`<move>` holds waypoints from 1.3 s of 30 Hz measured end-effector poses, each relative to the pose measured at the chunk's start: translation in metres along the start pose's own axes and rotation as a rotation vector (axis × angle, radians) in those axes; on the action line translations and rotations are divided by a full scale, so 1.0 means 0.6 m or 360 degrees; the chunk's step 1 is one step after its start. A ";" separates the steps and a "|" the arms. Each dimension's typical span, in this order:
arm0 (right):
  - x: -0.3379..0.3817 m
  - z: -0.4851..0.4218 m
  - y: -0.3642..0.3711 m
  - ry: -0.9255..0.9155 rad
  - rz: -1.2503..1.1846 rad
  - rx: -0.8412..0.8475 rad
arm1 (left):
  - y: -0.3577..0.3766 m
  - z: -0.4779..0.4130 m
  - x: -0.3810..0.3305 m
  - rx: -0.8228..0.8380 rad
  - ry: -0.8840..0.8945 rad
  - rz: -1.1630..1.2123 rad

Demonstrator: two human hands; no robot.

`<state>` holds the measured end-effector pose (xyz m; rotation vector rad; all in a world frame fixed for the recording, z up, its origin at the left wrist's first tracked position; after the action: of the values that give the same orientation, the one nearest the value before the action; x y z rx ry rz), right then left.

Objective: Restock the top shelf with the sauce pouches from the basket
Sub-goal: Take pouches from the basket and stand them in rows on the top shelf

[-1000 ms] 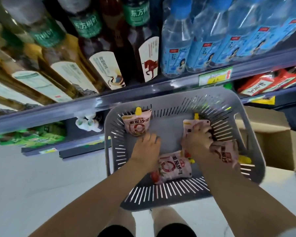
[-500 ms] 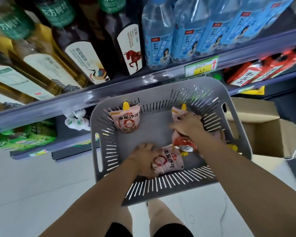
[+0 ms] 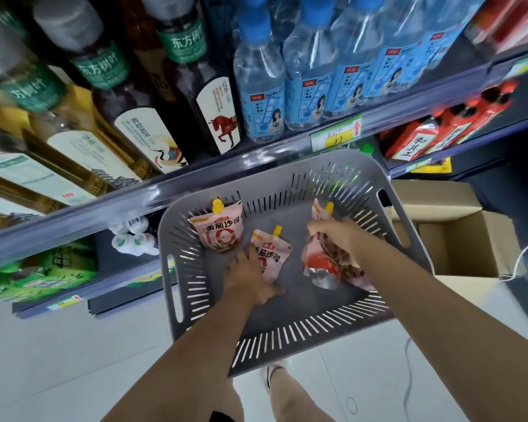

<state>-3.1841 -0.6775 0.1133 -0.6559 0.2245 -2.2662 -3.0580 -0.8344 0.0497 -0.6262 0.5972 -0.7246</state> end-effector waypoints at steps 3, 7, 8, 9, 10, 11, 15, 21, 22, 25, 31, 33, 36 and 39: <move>-0.013 0.007 0.013 0.0001 -0.0426 0.0241 | 0.007 -0.006 -0.013 0.0025 -0.0012 -0.0118; -0.020 0.025 0.015 -0.0029 -0.0966 0.0456 | 0.001 -0.007 -0.007 0.0072 -0.0043 -0.0046; -0.021 0.028 0.015 -0.0036 -0.1102 0.0538 | -0.004 -0.006 -0.008 0.0079 -0.0043 -0.0019; -0.021 0.032 0.014 -0.0036 -0.1206 0.0612 | -0.010 -0.005 -0.010 0.0086 -0.0041 0.0011; -0.021 0.034 0.014 -0.0035 -0.1271 0.0658 | -0.017 -0.003 -0.014 0.0094 -0.0038 0.0053; -0.020 0.040 0.013 -0.0045 -0.1321 0.0680 | -0.026 0.002 -0.019 0.0096 -0.0029 0.0096; -0.014 0.052 -0.001 -0.0087 -0.1330 0.0626 | -0.069 0.035 -0.046 0.0049 0.0100 0.0129; 0.006 0.113 -0.035 -0.0368 -0.0836 0.0239 | -0.156 0.125 -0.067 -0.0174 0.0296 0.0050; 0.012 0.129 -0.041 -0.0455 -0.0769 0.0106 | -0.173 0.142 -0.067 -0.0225 0.0324 0.0040; 0.029 0.184 -0.056 -0.0640 -0.0543 -0.0244 | -0.231 0.197 -0.065 -0.0454 0.0435 0.0009; 0.089 0.350 -0.054 -0.1066 -0.0194 -0.0824 | -0.346 0.333 -0.038 -0.0948 0.0639 0.0120; 0.113 0.413 -0.043 -0.1242 -0.0161 -0.0930 | -0.381 0.380 -0.023 -0.1149 0.0704 0.0207; 0.154 0.496 -0.029 -0.1463 -0.0194 -0.1044 | -0.436 0.447 -0.006 -0.1402 0.0840 0.0385; 0.202 0.567 -0.017 -0.1640 -0.0223 -0.1074 | -0.495 0.498 0.003 -0.1559 0.0969 0.0608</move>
<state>-3.0840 -0.7439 0.4541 -2.1169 0.4258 -1.6530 -2.9754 -0.9190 0.4545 -1.1500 1.6306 -0.2021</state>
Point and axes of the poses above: each hand's wrist, its own z-axis away from the middle knuckle, its own y-axis out of the palm, x = y × z, the point moved 3 cm from there along -z, towards the middle knuckle, and after that the axes turned 7 degrees about z, right-handed, at the moved point
